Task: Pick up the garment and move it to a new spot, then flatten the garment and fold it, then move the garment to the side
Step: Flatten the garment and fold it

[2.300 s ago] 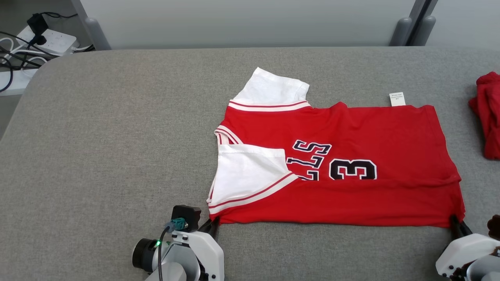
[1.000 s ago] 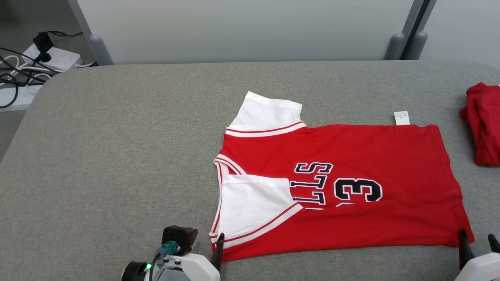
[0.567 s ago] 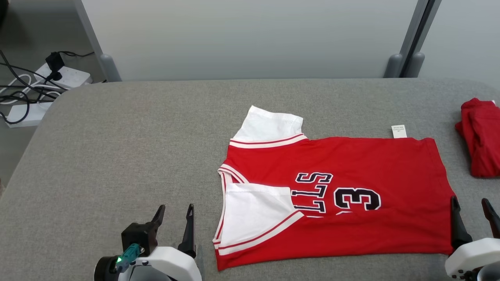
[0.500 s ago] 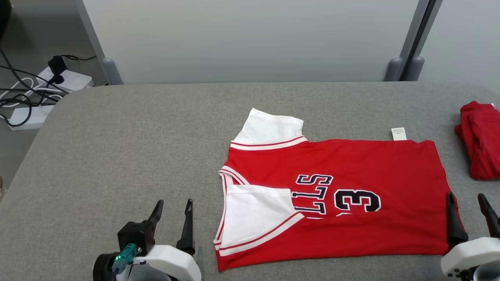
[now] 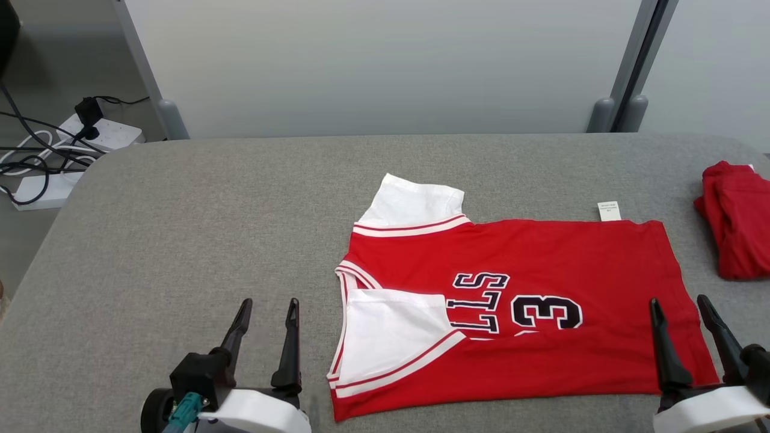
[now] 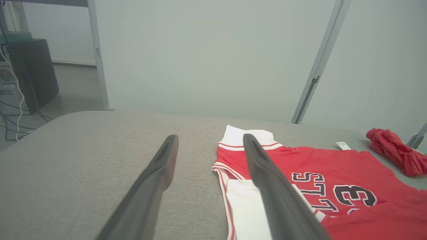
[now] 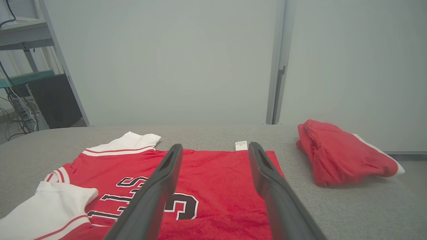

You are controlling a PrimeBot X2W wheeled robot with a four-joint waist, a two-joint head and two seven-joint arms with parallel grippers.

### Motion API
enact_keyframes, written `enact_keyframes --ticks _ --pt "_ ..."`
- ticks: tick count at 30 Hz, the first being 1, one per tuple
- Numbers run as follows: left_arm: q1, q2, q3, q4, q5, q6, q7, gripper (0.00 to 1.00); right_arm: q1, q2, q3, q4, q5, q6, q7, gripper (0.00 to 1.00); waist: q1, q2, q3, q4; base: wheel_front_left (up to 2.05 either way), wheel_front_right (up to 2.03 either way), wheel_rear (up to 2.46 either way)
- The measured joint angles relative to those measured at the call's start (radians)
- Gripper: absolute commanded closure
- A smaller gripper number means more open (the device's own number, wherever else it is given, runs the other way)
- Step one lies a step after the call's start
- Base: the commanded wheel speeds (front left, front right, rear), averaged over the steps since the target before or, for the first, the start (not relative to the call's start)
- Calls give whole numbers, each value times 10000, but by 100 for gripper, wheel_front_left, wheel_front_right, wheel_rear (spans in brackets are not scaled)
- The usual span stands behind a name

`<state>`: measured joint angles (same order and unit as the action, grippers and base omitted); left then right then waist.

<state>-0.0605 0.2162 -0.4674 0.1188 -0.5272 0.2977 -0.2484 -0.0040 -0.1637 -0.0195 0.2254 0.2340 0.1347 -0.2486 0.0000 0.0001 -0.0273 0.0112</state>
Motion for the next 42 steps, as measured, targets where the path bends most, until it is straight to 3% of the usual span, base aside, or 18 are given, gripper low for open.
enact_keyframes --ticks 10,20,37,42 --pt "-117 -472 215 846 529 -696 0 0 144 10 13 -17 46 -2 0 0 0 0 190 -210 0 0 0" --pt "-3762 -779 71 3196 504 -1676 633 0 -242 -2 232 -157 -52 -2 0 0 0 0 1175 -661 0 0 0" --pt "-8548 -1544 52 7626 414 -2220 1716 0 -1574 -169 453 -481 -165 -2 0 0 0 0 3510 -1388 0 0 0" --pt "-9810 -1684 -92 8798 422 -2219 2633 0 -1815 -159 562 -500 -217 -2 0 0 0 0 4087 -1593 0 0 0"
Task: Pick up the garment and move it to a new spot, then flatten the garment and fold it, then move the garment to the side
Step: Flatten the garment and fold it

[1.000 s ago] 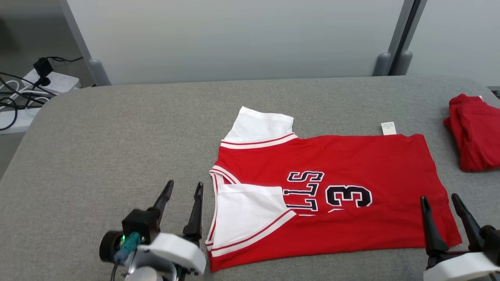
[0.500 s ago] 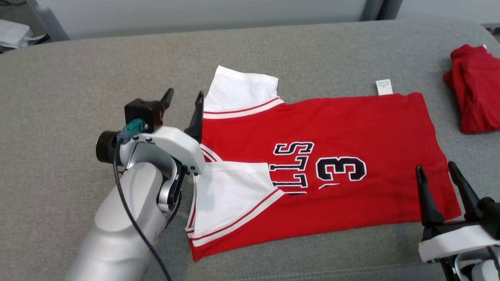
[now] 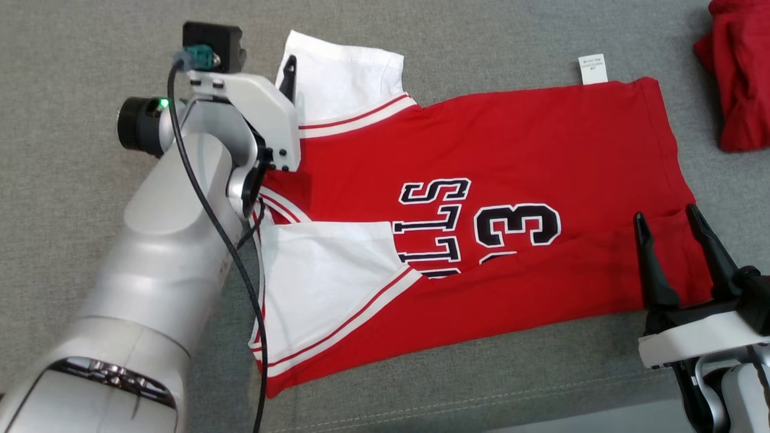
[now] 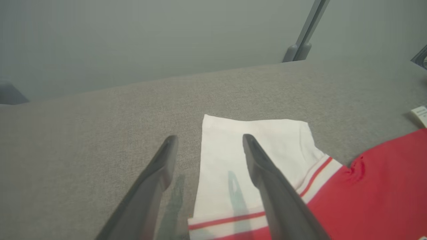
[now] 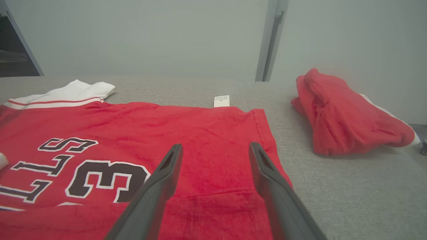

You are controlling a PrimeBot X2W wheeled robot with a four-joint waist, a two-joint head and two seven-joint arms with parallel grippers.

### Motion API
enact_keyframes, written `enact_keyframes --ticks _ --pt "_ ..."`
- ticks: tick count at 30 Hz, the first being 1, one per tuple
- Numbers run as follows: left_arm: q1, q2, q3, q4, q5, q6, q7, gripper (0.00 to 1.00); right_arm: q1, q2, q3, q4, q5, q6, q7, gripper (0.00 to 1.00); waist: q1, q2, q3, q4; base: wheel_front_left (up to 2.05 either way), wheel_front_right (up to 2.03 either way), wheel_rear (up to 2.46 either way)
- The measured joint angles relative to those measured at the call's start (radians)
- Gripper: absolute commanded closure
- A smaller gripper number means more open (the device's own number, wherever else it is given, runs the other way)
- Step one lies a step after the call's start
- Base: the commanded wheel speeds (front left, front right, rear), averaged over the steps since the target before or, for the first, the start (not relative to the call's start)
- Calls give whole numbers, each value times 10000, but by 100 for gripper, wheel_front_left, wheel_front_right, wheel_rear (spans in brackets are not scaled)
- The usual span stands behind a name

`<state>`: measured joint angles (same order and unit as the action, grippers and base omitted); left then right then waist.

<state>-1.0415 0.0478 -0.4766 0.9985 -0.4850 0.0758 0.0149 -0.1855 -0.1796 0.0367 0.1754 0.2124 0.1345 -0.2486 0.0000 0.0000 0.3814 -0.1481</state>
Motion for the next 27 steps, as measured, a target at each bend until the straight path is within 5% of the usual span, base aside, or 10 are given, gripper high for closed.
enact_keyframes --ticks 10,27 --pt "-1871 -27 -109 1475 -4 -61 742 0 -417 165 77 -38 -54 0 0 0 0 0 897 -493 0 0 0" --pt "-2994 52 -410 2706 88 -307 453 0 -809 326 178 -48 -111 0 -2 0 0 0 1821 -1114 0 0 0"
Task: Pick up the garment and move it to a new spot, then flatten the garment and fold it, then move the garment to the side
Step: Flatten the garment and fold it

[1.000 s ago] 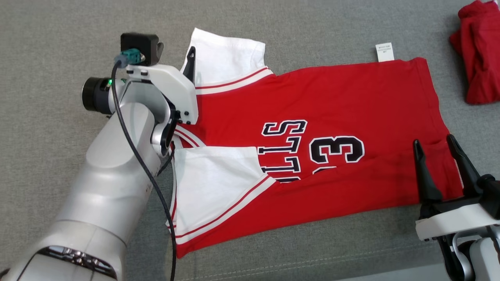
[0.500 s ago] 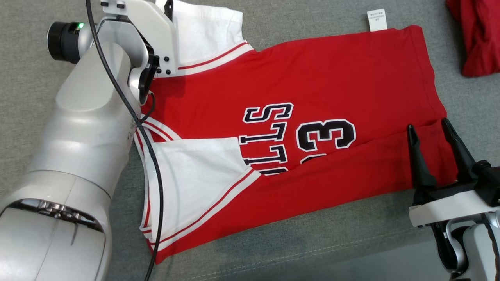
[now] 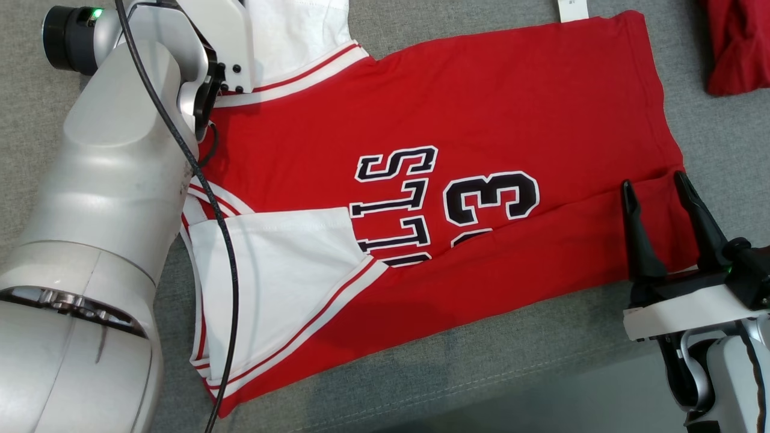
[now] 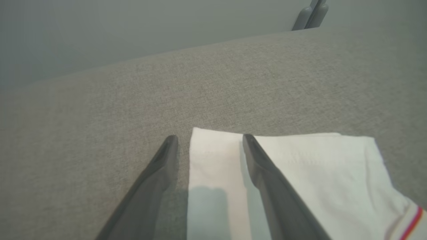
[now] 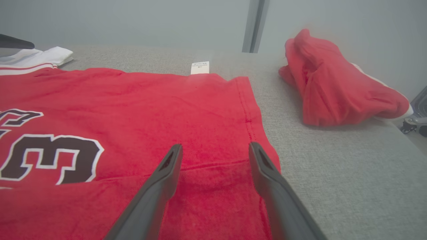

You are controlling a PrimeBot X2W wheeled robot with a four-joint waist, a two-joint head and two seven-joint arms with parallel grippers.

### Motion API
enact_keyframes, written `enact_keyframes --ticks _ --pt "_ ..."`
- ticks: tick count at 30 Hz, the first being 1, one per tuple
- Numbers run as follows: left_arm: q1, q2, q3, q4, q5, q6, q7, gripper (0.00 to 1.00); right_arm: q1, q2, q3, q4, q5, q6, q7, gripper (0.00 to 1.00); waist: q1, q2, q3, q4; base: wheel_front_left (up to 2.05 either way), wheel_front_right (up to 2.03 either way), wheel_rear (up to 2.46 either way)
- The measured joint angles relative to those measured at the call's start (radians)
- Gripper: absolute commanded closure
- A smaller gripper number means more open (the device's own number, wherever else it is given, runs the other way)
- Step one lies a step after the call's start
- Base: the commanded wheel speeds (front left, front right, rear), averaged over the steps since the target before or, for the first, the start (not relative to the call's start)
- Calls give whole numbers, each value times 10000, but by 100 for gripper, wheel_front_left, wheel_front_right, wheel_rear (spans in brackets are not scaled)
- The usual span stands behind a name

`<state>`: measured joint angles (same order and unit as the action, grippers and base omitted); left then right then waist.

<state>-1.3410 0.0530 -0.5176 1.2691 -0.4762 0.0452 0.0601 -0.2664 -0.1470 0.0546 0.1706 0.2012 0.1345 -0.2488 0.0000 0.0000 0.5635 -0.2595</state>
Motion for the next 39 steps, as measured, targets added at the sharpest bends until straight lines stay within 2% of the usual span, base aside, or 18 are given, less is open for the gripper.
enact_keyframes --ticks 13,14,15,16,17,23,28,31,39 --pt "-192 121 -119 224 -8 0 -2 0 -152 96 155 4 0 0 0 0 0 0 186 -188 0 0 0" --pt "-210 151 -125 224 -8 0 -2 34 -154 98 155 4 0 0 0 0 0 0 195 -197 0 0 0" --pt "-210 192 -138 238 -8 0 -4 55 -154 98 153 4 0 0 0 0 0 0 204 -199 0 0 0" --pt "-210 222 -161 247 -6 0 -23 72 -155 98 150 4 0 0 0 0 0 0 211 -196 0 0 0" --pt "-210 245 -171 259 -8 -2 -86 99 -155 100 148 6 0 0 0 0 0 0 214 -187 0 0 0" --pt "-209 247 -199 303 -98 -117 -144 100 -168 94 128 17 -44 0 0 0 0 0 127 -59 0 0 0" --pt "-208 167 -136 316 -282 -380 -506 100 -437 -56 113 31 -82 0 0 0 0 0 -23 156 0 0 0" --pt "-207 12 25 320 -571 -633 -663 100 -899 -290 69 384 598 0 6 0 0 0 -158 387 0 0 0" --pt "-209 -33 199 322 -911 -943 -736 100 -3055 -1371 539 1641 2750 -8 1875 0 1 0 -224 752 0 0 0"
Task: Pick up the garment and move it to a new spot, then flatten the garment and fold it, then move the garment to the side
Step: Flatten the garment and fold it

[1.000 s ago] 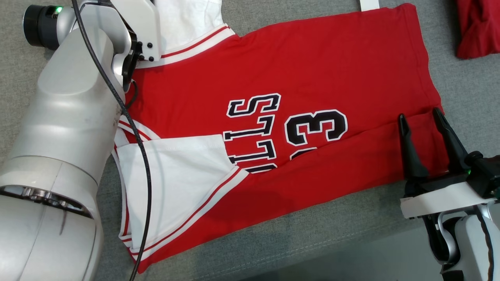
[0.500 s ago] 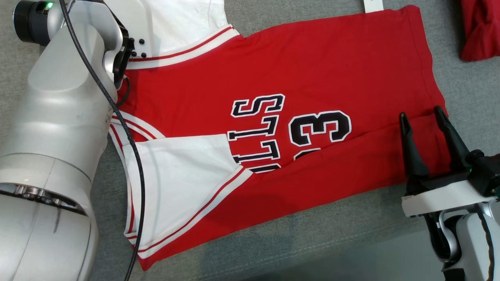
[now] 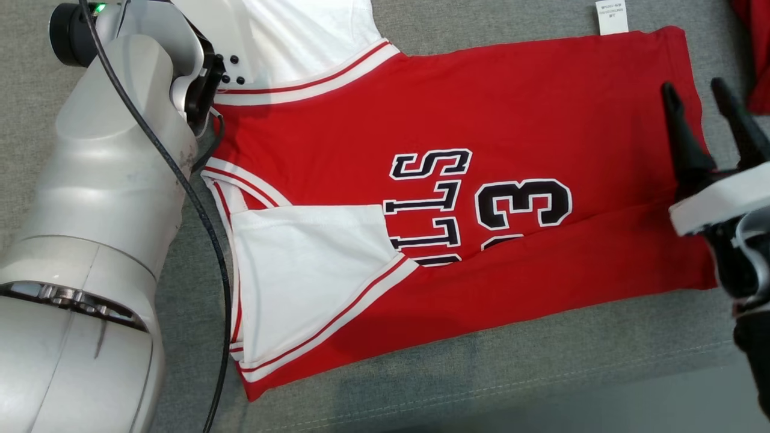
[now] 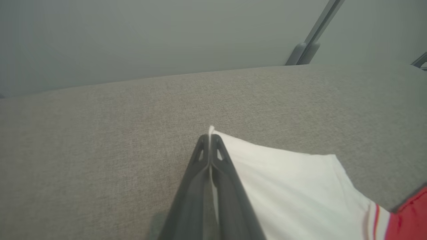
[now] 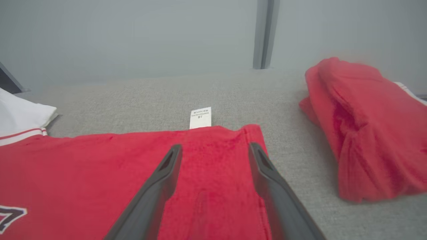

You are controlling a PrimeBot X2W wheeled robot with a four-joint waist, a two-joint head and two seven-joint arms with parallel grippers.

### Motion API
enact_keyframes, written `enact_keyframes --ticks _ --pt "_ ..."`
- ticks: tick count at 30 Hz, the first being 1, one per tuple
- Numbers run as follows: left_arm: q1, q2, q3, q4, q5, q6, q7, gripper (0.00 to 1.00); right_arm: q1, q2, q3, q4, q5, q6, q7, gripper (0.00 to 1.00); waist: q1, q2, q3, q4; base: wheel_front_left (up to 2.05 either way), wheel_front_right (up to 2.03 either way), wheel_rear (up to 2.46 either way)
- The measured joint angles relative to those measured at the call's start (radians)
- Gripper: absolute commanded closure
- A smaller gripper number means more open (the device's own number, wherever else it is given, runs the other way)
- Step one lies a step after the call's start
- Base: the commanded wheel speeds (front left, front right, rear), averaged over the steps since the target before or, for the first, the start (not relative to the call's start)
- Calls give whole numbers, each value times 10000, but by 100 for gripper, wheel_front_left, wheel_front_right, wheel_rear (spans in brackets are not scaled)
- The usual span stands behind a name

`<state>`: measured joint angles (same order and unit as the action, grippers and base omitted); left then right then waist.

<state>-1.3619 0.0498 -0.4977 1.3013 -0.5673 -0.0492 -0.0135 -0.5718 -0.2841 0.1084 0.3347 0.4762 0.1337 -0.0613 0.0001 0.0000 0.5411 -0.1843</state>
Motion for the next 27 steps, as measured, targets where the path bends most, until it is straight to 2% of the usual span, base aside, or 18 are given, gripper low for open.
enact_keyframes --ticks 6,11,19,26,27 --pt "-27 -84 -27 -33 -111 -203 -236 100 -1524 -667 255 1317 546 0 1327 0 -1 0 132 213 0 0 0" --pt "-244 -134 -105 -44 -113 -219 -261 100 -2404 -723 458 2328 746 0 1787 0 0 0 198 304 0 0 0" --pt "-402 -276 -299 -65 -119 -301 -278 100 -3696 -744 834 4186 1049 0 2151 0 -1 0 313 454 0 0 0" --pt "-451 -288 -422 -63 -176 -301 -282 100 -4334 -746 1166 5252 1486 0 2207 0 0 0 426 525 0 0 0" --pt "-486 -288 -433 -61 -176 -301 -293 100 -4405 -740 1243 5346 1544 0 2186 4 0 0 442 533 0 0 0"
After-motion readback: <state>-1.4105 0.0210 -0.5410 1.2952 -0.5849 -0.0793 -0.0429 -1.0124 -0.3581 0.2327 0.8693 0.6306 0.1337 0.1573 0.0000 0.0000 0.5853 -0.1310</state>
